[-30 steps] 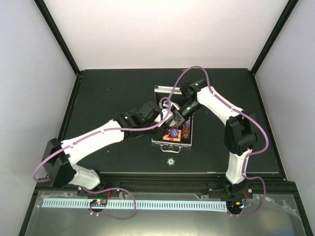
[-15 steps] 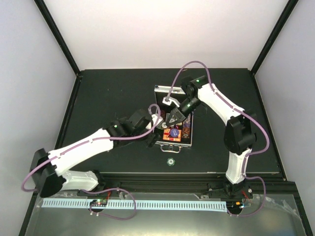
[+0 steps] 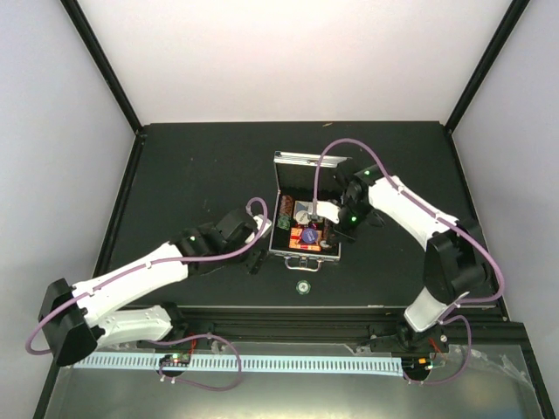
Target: Pack up texas hold em set
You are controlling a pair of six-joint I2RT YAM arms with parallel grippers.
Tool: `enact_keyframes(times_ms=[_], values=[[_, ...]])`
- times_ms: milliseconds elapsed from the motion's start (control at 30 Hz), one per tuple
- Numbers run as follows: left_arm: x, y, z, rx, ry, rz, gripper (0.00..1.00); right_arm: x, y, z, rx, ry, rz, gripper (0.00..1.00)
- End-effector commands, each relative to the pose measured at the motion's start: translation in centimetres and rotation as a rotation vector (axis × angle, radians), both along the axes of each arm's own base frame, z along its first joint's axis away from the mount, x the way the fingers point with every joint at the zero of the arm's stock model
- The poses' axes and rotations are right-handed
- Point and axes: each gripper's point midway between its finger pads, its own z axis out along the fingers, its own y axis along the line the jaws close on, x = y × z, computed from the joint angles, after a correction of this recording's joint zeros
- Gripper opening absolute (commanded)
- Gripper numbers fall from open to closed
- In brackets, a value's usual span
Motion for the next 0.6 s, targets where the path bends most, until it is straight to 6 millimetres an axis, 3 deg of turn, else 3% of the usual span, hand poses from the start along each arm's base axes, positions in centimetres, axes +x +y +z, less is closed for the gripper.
enact_keyframes(times_ms=[0,133,567], values=[[0.7,0.1,0.1,0.004,-0.006,0.034,0.69,1.0,-1.6,-2.2,-0.083,-0.176,0.138,0.07],[0.7,0.2,-0.2,0.015,-0.001,0.037,0.69,0.7,-1.7,-3.2,-0.093,-0.183,0.156,0.08],[0.8,0.6,-0.4,0.030,0.009,0.051,0.69,3.6,-2.1,-5.9,-0.177,-0.292,0.088,0.10]])
